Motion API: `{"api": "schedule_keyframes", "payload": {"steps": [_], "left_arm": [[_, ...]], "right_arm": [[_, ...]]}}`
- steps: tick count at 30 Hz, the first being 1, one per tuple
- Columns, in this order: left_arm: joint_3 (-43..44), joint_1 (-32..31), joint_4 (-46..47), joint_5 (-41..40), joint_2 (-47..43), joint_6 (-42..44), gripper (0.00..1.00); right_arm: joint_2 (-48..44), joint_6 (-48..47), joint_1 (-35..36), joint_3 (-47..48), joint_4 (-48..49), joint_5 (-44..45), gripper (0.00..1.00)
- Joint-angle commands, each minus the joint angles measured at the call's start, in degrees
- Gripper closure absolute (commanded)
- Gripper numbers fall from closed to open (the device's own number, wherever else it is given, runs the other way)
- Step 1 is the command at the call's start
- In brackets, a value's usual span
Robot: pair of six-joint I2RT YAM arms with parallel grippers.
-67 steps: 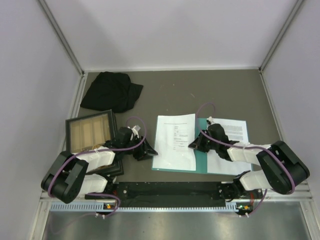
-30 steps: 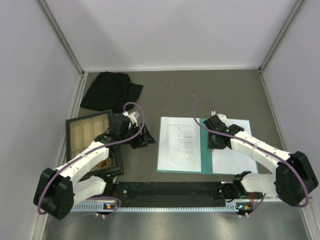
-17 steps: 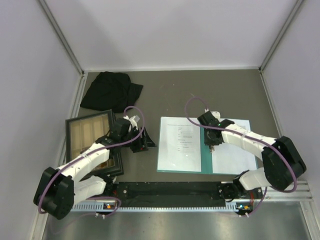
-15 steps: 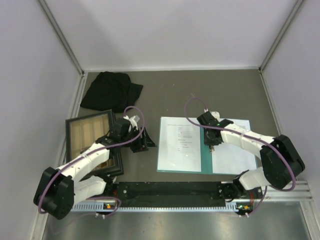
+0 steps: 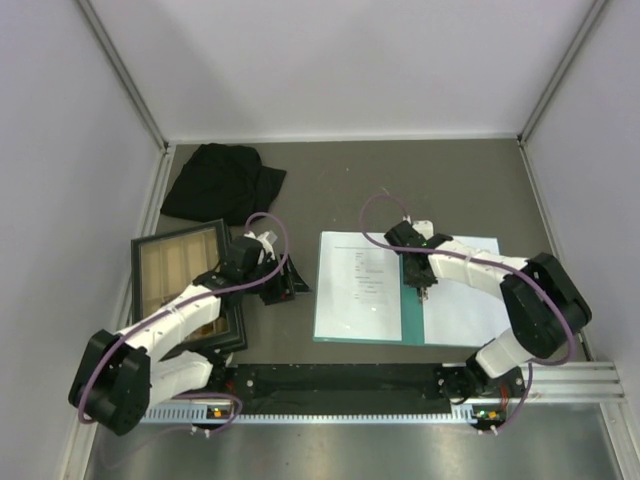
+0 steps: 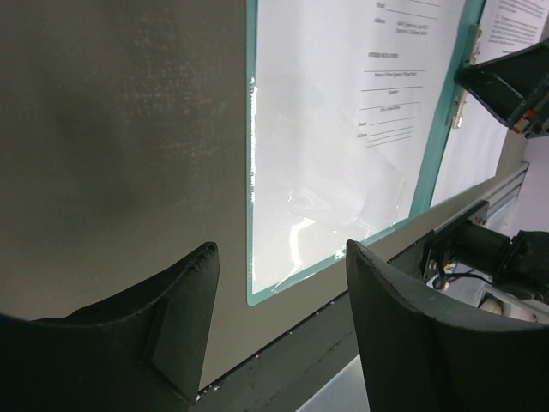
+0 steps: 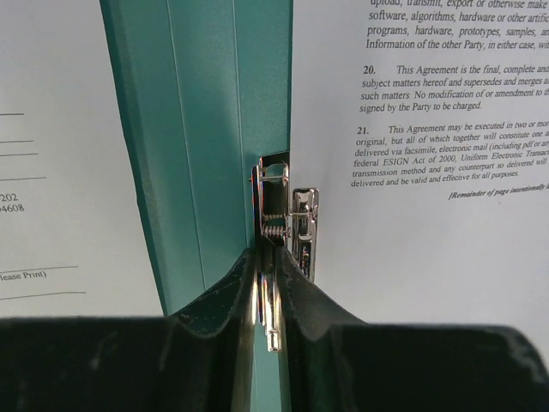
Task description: Put the files into the folder
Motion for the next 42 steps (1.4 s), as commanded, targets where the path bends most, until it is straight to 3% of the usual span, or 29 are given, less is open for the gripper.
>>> {"api": "schedule_keyframes", "payload": {"steps": [1,3,12,20,34,42], "left_arm": [[0.9,-0.1,1.0,-3.1,1.5,-1.3,0.34],[1.3,0.1,0.8,-4.6,1.8,-1.8,0.30],[3.9,2.7,1.4,-3.7,5.6,0.0,0.17],[2.4,5.6,4.4,0.2,9.7,0.0,0.07],[-1.3,6.4,13.7,8.3,12.5,-4.3,0.03],[-2.5,6.3,7.8,5.2,6.5,-6.3,0.02]], "right_arm": [[3.5,3.0,0.7,0.9,0.7,2.8,0.92],[3.6,3.3,0.7,1.7,0.6,3.1,1.00],[-0.8,-2.3,0.4,8.4,0.3,0.1,1.00],[-2.4,-3.2,-4.4,10.5,1.5,-9.3,1.00],[-4.4,-3.3,-12.0,9.9,3.4,-20.7,1.00],[-1.9,-2.3,-13.2,11.4,3.8,-21.4,1.00]]}}
